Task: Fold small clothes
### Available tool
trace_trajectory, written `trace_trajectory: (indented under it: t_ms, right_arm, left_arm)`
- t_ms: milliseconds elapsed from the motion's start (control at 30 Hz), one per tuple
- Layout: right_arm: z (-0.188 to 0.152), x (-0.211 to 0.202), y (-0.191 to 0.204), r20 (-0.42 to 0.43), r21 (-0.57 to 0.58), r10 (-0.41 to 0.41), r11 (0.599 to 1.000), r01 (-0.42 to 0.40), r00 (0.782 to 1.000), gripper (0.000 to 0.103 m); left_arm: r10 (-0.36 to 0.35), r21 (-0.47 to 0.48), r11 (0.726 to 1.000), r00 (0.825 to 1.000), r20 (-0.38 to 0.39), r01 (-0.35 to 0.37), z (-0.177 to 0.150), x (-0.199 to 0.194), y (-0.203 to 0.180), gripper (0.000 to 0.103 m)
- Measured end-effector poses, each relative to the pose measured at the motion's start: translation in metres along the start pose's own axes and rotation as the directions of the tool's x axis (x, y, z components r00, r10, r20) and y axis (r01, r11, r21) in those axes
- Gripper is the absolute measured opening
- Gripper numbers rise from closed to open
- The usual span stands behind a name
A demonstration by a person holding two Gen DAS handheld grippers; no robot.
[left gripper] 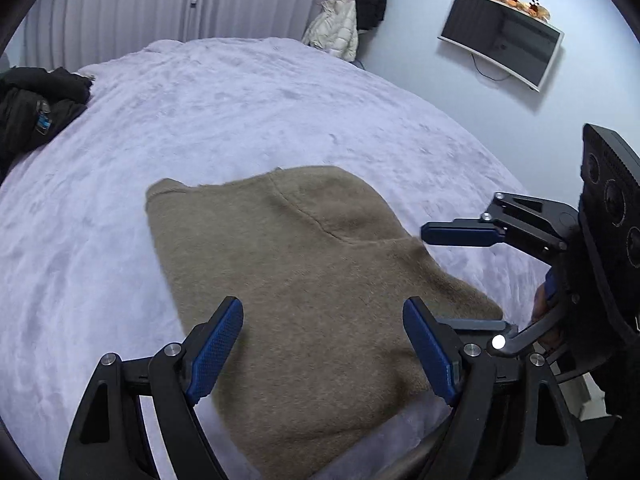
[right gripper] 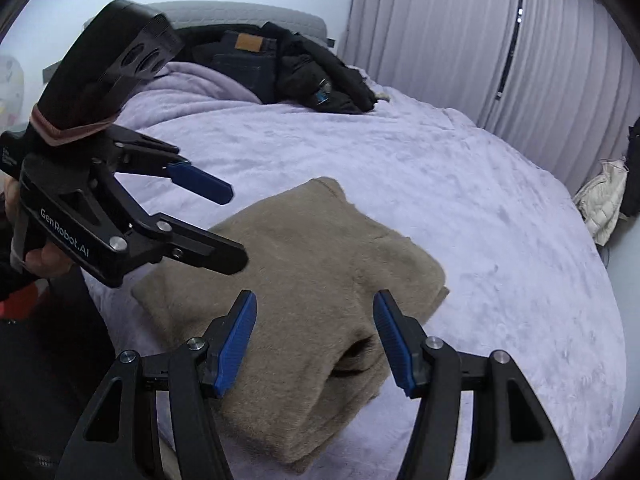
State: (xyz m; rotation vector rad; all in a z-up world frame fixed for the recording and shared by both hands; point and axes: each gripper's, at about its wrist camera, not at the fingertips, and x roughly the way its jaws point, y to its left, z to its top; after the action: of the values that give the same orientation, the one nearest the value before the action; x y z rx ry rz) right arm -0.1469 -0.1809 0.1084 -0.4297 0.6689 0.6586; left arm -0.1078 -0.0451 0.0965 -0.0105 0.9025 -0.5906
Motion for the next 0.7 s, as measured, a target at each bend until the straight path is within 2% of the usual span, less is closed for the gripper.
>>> trace_trajectory:
  t_ms: [100,167,200,333,400,467,533,567,600,633,667,700]
  right_arm:
    - [-0.014,0.018,0.0,-0.069,-0.001,0.09,0.996,-0.09,0.994,0.064]
    - [-0.032,0.034,-0.003,-0.161,0.039,0.155,0.988,-0.15,0.975,0.064]
    - [-0.04,0.038,-0.004,-0.174,0.072,0.189,0.981,-0.179,0.967,0.064]
    - [-0.039,0.02,-0.014,-0.11,0.108,0.217,0.973,-0.205,0.97,0.064]
    - [-0.027,0.006,-0.04,-0.025,0.177,0.236,0.957,-0.228,0.971,0.065]
    - [-0.018,0.0,-0.075,0.039,0.258,0.208,0.943,-0.211,0.977,0.065]
    - [-0.013,0.007,-0.107,0.047,0.352,0.17,0.92,-0.176,0.984,0.065]
    - [-0.011,0.017,-0.121,0.02,0.398,0.165,0.903,-0.159,0.986,0.063]
    - [-0.011,0.033,-0.134,-0.021,0.45,0.185,0.879,-0.156,0.982,0.049]
    - [-0.012,0.048,-0.142,-0.052,0.484,0.22,0.859,-0.169,0.974,0.042]
    - [-0.014,0.06,-0.146,-0.072,0.51,0.256,0.84,-0.185,0.964,0.04]
    - [-0.016,0.072,-0.148,-0.084,0.527,0.283,0.827,-0.198,0.956,0.04]
  left_arm:
    - [0.025,-0.013,1.0,0.997,-0.074,-0.026,-0.012,0.025,0.003,0.083]
    - [0.018,-0.005,1.0,0.998,-0.063,-0.019,-0.022,0.024,0.0,0.083]
    - [0.03,0.014,0.999,0.998,-0.055,-0.03,-0.024,0.022,-0.004,0.083]
    - [0.097,0.063,0.994,0.993,-0.072,-0.092,-0.018,0.024,-0.017,0.083]
    - [0.073,0.068,0.995,0.995,-0.067,-0.069,-0.011,0.022,-0.024,0.083]
    - [0.047,0.071,0.997,0.997,-0.057,-0.043,-0.009,0.023,-0.03,0.083]
    - [0.042,0.069,0.997,0.996,-0.078,-0.036,-0.009,0.035,-0.035,0.083]
    - [0.058,0.068,0.996,0.994,-0.088,-0.052,-0.011,0.041,-0.037,0.083]
    - [0.079,0.072,0.995,0.993,-0.089,-0.072,-0.013,0.045,-0.039,0.083]
    - [0.093,0.078,0.993,0.992,-0.085,-0.086,-0.014,0.047,-0.042,0.083]
    - [0.104,0.083,0.992,0.991,-0.081,-0.097,-0.015,0.048,-0.044,0.084]
    - [0.106,0.085,0.991,0.991,-0.083,-0.099,-0.015,0.049,-0.046,0.089]
